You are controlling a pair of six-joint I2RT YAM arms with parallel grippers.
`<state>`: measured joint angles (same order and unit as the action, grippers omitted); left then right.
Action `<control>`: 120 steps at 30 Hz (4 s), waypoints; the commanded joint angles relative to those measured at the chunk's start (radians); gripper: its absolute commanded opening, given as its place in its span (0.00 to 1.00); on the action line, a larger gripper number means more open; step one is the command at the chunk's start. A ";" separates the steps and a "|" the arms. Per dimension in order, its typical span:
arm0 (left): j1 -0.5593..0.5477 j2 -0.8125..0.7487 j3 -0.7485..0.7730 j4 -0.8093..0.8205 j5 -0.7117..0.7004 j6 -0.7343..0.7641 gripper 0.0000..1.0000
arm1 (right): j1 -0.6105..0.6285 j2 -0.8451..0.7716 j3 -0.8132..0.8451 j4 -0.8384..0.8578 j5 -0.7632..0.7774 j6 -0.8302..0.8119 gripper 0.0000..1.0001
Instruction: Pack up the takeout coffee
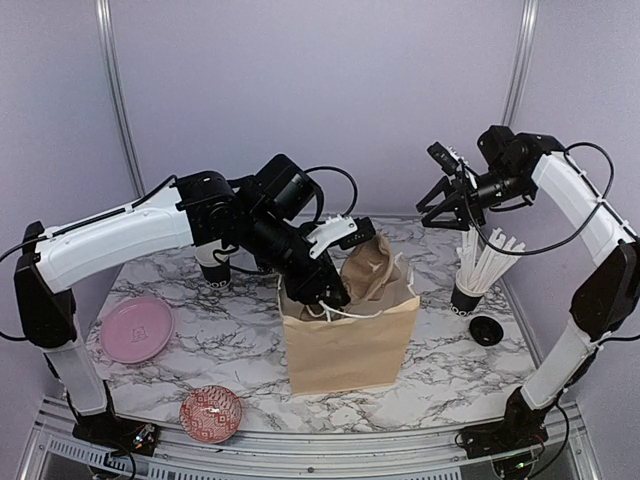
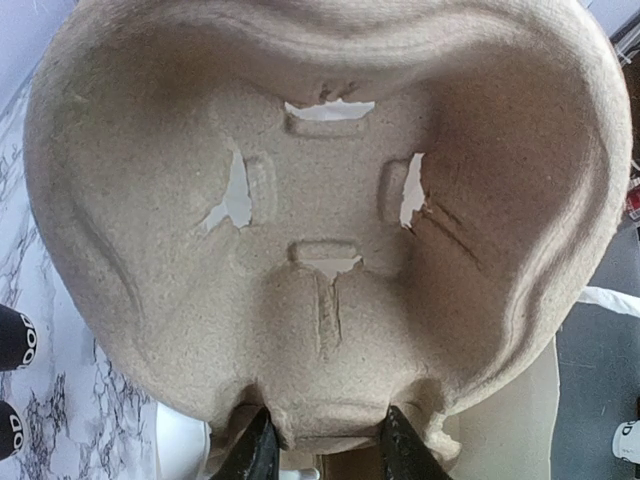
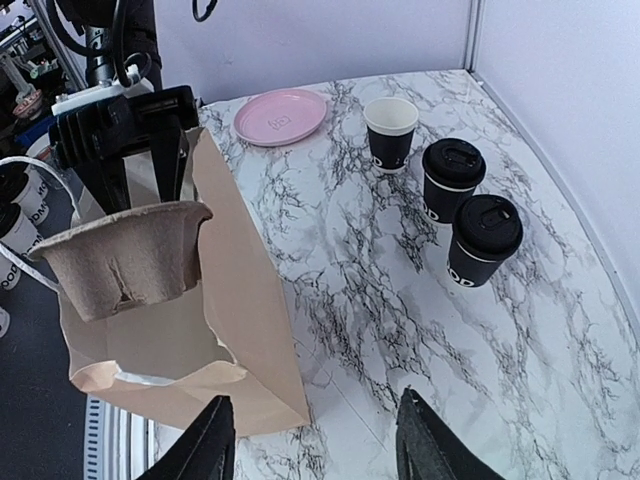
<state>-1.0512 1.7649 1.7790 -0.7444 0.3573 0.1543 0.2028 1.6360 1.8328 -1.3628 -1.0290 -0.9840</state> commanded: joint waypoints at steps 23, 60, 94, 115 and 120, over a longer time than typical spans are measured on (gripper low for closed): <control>-0.112 0.057 0.279 -0.314 -0.260 0.038 0.32 | 0.053 -0.039 -0.069 0.008 0.018 -0.052 0.54; -0.126 0.079 0.251 -0.360 -0.324 0.046 0.33 | 0.310 0.163 0.087 0.124 0.135 0.252 0.00; -0.130 0.182 0.193 -0.445 -0.385 -0.127 0.34 | 0.166 0.079 0.118 0.102 0.010 0.344 0.47; -0.113 0.342 0.160 -0.438 -0.365 -0.129 0.36 | 0.141 0.039 -0.043 0.228 0.106 0.354 0.48; -0.113 0.381 0.161 -0.421 -0.362 -0.114 0.39 | 0.141 0.036 -0.047 0.226 0.111 0.350 0.48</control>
<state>-1.1694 2.1128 1.9358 -1.1515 -0.0181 0.0284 0.3382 1.6836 1.7847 -1.1515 -0.9291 -0.6353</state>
